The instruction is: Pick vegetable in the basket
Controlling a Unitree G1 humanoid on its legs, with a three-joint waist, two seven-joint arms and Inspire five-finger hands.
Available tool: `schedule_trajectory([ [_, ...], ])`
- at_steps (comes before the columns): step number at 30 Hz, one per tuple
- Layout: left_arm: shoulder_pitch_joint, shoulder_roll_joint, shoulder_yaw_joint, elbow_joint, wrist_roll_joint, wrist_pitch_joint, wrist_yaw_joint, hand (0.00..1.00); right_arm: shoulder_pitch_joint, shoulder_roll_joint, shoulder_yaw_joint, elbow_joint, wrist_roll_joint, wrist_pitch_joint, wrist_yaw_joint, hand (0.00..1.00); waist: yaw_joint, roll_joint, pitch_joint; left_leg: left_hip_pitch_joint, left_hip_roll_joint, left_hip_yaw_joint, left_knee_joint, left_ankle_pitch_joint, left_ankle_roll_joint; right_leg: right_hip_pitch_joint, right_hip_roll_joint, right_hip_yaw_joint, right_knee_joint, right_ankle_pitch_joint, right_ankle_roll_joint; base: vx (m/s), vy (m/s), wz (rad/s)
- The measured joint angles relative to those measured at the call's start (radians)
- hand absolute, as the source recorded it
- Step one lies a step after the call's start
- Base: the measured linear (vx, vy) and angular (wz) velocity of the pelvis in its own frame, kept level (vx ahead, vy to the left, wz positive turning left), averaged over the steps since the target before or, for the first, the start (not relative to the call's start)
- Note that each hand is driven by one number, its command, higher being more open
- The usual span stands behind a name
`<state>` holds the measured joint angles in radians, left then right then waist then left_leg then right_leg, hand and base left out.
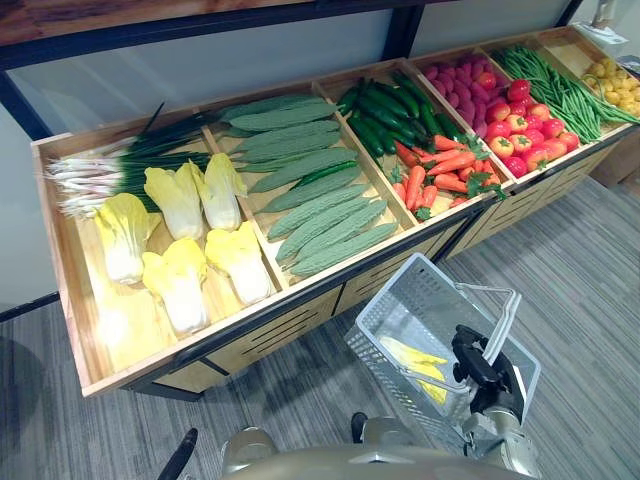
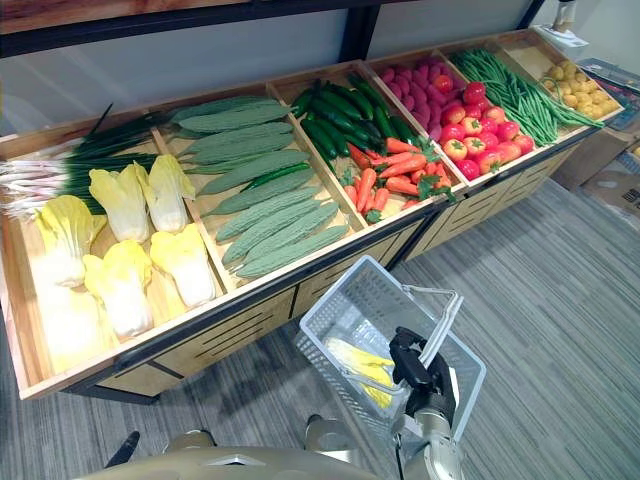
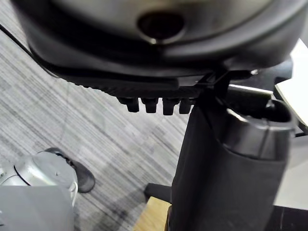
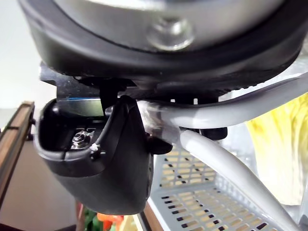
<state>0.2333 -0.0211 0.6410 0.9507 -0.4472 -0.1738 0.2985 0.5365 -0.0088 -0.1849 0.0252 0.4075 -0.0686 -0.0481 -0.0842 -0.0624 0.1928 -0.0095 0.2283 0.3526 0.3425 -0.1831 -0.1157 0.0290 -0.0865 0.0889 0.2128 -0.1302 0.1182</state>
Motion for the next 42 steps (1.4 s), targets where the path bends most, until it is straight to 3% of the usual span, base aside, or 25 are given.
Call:
schedule_trajectory([
  [4,0.002,0.031,0.0,0.0,0.041,0.004,0.004,1.0,0.035,0.021,-0.019,0.0,0.0,0.0,0.001,0.0,-0.003,-0.005,0.007,0.0,0.015,0.005,0.089,-0.076,0.003,0.009,-0.002,0.013,0.031,-0.028,0.01,-0.04,0.102,-0.07],
  [10,-0.008,0.028,-0.049,-0.01,0.107,0.005,0.021,1.0,0.061,0.033,-0.03,-0.05,0.0,0.001,0.003,0.0,-0.025,0.008,0.021,0.028,0.078,0.129,0.214,-0.153,0.017,-0.03,0.031,0.139,0.086,-0.031,0.028,-0.01,0.1,-0.59],
  [13,-0.02,0.021,-0.113,-0.072,0.146,0.004,0.02,1.0,0.079,0.057,-0.029,-0.133,0.0,0.0,-0.001,0.0,-0.028,0.012,0.038,0.045,0.123,0.238,0.249,-0.181,0.02,-0.069,0.062,0.228,0.079,0.013,0.05,-0.09,0.107,-1.1],
  [14,-0.037,0.03,-0.141,-0.091,0.145,0.008,0.02,1.0,0.073,0.056,-0.029,-0.149,0.0,0.0,-0.004,0.0,-0.026,0.013,0.048,0.047,0.144,0.282,0.259,-0.185,0.023,-0.09,0.07,0.229,0.056,0.06,0.052,-0.14,0.088,-1.21],
  [15,-0.06,0.026,-0.145,-0.09,0.141,0.021,0.044,1.0,0.062,0.057,-0.029,-0.157,0.0,-0.001,-0.005,0.0,-0.026,0.023,0.05,0.033,0.166,0.325,0.26,-0.186,0.038,-0.113,0.064,0.159,-0.004,0.125,0.033,-0.15,0.07,-1.09],
  [16,-0.069,0.027,-0.144,-0.09,0.141,0.023,0.051,1.0,0.06,0.058,-0.028,-0.157,0.0,-0.003,-0.006,0.0,-0.028,0.026,0.052,0.025,0.171,0.34,0.253,-0.182,0.051,-0.117,0.051,0.107,-0.034,0.152,0.021,-0.14,0.04,-0.77],
  [17,-0.071,0.032,-0.147,-0.09,0.144,0.023,0.049,1.0,0.058,0.058,-0.031,-0.157,0.0,-0.005,-0.01,0.0,-0.032,0.019,0.057,0.019,0.172,0.367,0.235,-0.165,0.067,-0.142,0.005,-0.028,0.011,0.132,-0.016,-0.06,0.035,-0.47],
  [19,-0.06,0.051,-0.153,-0.098,0.144,0.023,0.023,1.0,0.046,0.056,-0.037,-0.15,-0.001,-0.005,-0.012,0.0,-0.026,0.017,0.049,0.021,0.169,0.42,0.18,-0.116,0.073,-0.146,-0.087,-0.197,0.171,0.065,-0.079,-0.03,0.044,-0.55],
  [21,-0.038,0.067,-0.151,-0.103,0.144,0.023,0.019,1.0,0.002,0.052,-0.036,-0.124,-0.002,-0.005,-0.011,0.0,-0.021,0.01,0.041,0.026,0.17,0.458,0.145,-0.08,0.071,-0.145,-0.144,-0.298,0.26,0.035,-0.116,-0.05,-0.04,-0.75],
  [22,-0.023,0.073,-0.145,-0.123,0.143,0.02,0.019,1.0,-0.047,0.04,-0.029,-0.095,-0.007,-0.005,-0.013,0.0,-0.004,-0.003,0.034,0.032,0.183,0.504,0.146,-0.067,0.062,-0.157,-0.182,-0.383,0.294,0.011,-0.122,-0.06,-0.151,-1.14],
  [23,-0.016,0.068,-0.128,-0.129,0.14,0.018,0.018,1.0,-0.081,0.017,-0.018,-0.066,-0.008,-0.005,-0.017,0.0,0.003,-0.002,0.031,0.033,0.2,0.537,0.174,-0.064,0.054,-0.174,-0.179,-0.461,0.293,0.014,-0.119,-0.04,-0.146,-1.16],
  [25,-0.017,0.054,-0.107,-0.117,0.13,0.016,0.019,1.0,-0.17,-0.051,0.011,0.005,-0.008,-0.005,-0.039,0.0,0.02,0.02,0.016,0.037,0.217,0.586,0.15,-0.06,0.047,-0.183,-0.149,-0.568,0.219,0.023,-0.118,-0.06,-0.138,-1.15],
  [26,-0.023,0.048,-0.106,-0.108,0.125,0.009,0.016,1.0,-0.191,-0.071,0.014,0.024,-0.008,-0.005,-0.045,0.0,0.038,0.038,-0.001,0.035,0.229,0.614,0.123,-0.043,0.041,-0.163,-0.129,-0.602,0.137,0.016,-0.101,-0.03,-0.194,-1.05],
  [27,-0.029,0.029,-0.096,-0.098,0.122,-0.012,0.014,1.0,-0.207,-0.093,0.018,0.029,-0.008,-0.005,-0.047,0.0,0.036,0.045,-0.001,0.039,0.24,0.642,0.125,-0.024,0.037,-0.165,-0.169,-0.695,0.229,-0.052,-0.117,0.02,-0.188,-0.68],
  [28,-0.034,0.035,-0.069,-0.093,0.122,-0.026,0.01,1.0,-0.211,-0.108,0.032,0.034,-0.007,-0.005,-0.044,0.0,0.033,0.027,-0.001,0.048,0.239,0.65,0.137,-0.016,0.034,-0.146,-0.174,-0.71,0.222,-0.089,-0.075,0.05,-0.229,-0.41],
  [31,-0.029,0.02,-0.032,-0.05,0.099,-0.018,0.002,1.0,-0.206,-0.12,0.041,0.033,-0.008,-0.004,-0.022,0.0,0.032,0.038,-0.005,0.055,0.292,0.654,0.138,0.028,0.058,-0.126,-0.089,-0.701,0.157,-0.058,-0.105,0.08,-0.239,-0.34],
  [35,-0.024,-0.012,-0.024,0.022,0.1,0.015,-0.008,1.0,-0.126,-0.118,0.037,-0.029,-0.007,-0.004,-0.001,0.0,0.024,0.014,-0.017,0.075,0.331,0.637,0.118,0.124,0.093,-0.069,-0.01,-0.683,0.047,-0.034,-0.139,0.06,-0.174,-0.19],
  [36,-0.023,-0.024,-0.018,0.021,0.095,0.023,-0.021,1.0,-0.094,-0.109,0.028,-0.052,-0.007,-0.006,0.001,0.0,0.024,0.008,-0.02,0.078,0.344,0.627,0.125,0.133,0.089,-0.041,0.011,-0.679,0.005,-0.023,-0.146,0.05,-0.152,-0.08],
  [37,-0.023,-0.023,-0.015,0.022,0.098,0.024,-0.024,1.0,-0.081,-0.101,0.022,-0.06,-0.007,-0.007,0.001,0.0,0.026,0.003,-0.022,0.08,0.34,0.619,0.121,0.12,0.07,-0.031,0.018,-0.672,-0.013,-0.018,-0.151,0.04,-0.071,-0.02],
  [38,-0.027,-0.019,-0.016,0.021,0.1,0.023,-0.025,1.0,-0.075,-0.086,0.006,-0.063,-0.007,-0.009,0.002,0.0,0.023,-0.003,-0.02,0.078,0.302,0.598,0.091,0.08,0.033,-0.013,0.022,-0.666,-0.038,-0.008,-0.148,0.02,0.005,-0.09],
  [39,-0.029,-0.02,-0.028,0.021,0.1,0.023,-0.027,1.0,-0.073,-0.074,-0.014,-0.063,-0.006,-0.009,0.001,0.0,0.022,-0.003,-0.022,0.071,0.258,0.589,0.045,0.072,0.044,-0.009,0.024,-0.658,-0.045,-0.002,-0.144,0.03,0.047,-0.16],
  [41,-0.029,-0.01,-0.048,0.019,0.1,0.023,-0.028,1.0,-0.068,-0.052,-0.019,-0.064,-0.006,-0.01,-0.002,0.0,0.024,-0.013,-0.028,0.1,0.227,0.589,0.013,0.085,0.023,-0.003,0.029,-0.632,-0.066,0.012,-0.132,0.02,0.046,-0.35],
  [42,-0.029,-0.006,-0.059,0.016,0.1,0.023,-0.03,1.0,-0.065,-0.052,-0.011,-0.068,-0.006,-0.01,-0.001,0.0,0.027,-0.016,-0.029,0.106,0.218,0.543,0.02,0.089,0.028,0.009,0.046,-0.602,-0.107,0.034,-0.129,-0.01,0.002,-0.5],
])
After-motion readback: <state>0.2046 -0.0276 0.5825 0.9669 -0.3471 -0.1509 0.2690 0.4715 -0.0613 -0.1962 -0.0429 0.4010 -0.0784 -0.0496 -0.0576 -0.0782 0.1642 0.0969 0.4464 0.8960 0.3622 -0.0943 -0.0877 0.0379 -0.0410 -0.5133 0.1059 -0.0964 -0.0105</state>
